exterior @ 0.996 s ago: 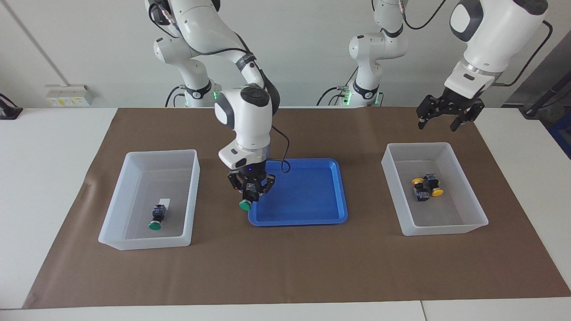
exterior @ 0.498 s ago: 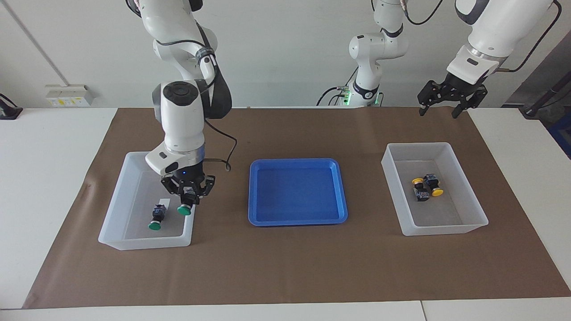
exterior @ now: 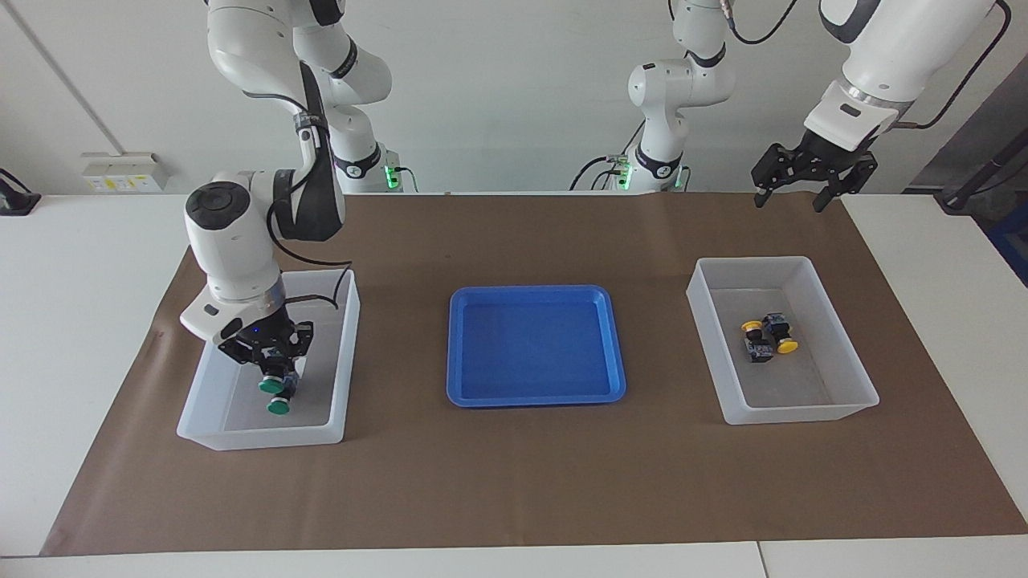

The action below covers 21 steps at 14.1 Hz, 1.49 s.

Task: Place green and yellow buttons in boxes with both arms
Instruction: 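Lower the green button into the nearby box and open the right gripper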

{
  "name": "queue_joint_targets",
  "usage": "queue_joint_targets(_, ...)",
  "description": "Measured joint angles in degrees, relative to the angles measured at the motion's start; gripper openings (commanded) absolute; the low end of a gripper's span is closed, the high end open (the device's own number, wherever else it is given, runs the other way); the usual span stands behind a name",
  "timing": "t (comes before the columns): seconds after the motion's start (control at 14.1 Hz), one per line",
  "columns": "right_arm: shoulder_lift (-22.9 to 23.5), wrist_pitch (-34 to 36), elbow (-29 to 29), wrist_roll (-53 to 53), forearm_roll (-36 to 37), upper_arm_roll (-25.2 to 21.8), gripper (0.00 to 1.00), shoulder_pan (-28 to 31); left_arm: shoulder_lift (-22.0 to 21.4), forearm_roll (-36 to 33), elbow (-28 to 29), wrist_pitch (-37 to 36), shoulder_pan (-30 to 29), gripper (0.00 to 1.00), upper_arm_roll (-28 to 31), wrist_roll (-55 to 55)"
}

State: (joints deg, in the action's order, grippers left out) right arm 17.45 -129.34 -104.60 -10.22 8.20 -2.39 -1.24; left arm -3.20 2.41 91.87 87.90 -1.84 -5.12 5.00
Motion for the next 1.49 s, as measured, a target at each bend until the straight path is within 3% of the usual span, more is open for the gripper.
queue_joint_targets(0.5, 0.19, -11.26, -8.69, -5.76, -0.01, 0.02, 0.00, 4.14, 0.00, -0.03, 0.00, -0.07, -0.06, 1.00, 0.14, 0.00)
queue_joint_targets(0.57, 0.20, -11.37, -8.78, -5.76, -0.01, 0.08, 0.13, 4.08, 0.00, -0.03, 0.00, -0.07, -0.06, 1.00, 0.14, 0.00)
queue_joint_targets(0.64, 0.20, -11.38, -8.78, -5.76, -0.01, 0.14, 0.59, 3.96, 0.00, -0.03, 0.00, -0.07, -0.06, 1.00, 0.14, 0.00)
queue_joint_targets(0.71, 0.20, -11.38, -8.78, -5.76, -0.01, 0.22, 0.97, 3.81, 0.00, -0.03, 0.00, -0.08, -0.06, 1.00, 0.14, 0.00)
queue_joint_targets(1.28, 0.14, -11.64, -7.88, -5.25, -1.31, 0.40, 1.00, 3.78, 0.00, -0.03, 0.00, -0.09, -0.06, 1.00, 0.14, 0.00)
queue_joint_targets(1.49, -1.43, -10.56, -5.80, 1.09, -3.88, 1.54, 1.00, 3.67, 0.00, -0.03, 0.00, -0.10, -0.06, 1.00, 0.14, 0.00)
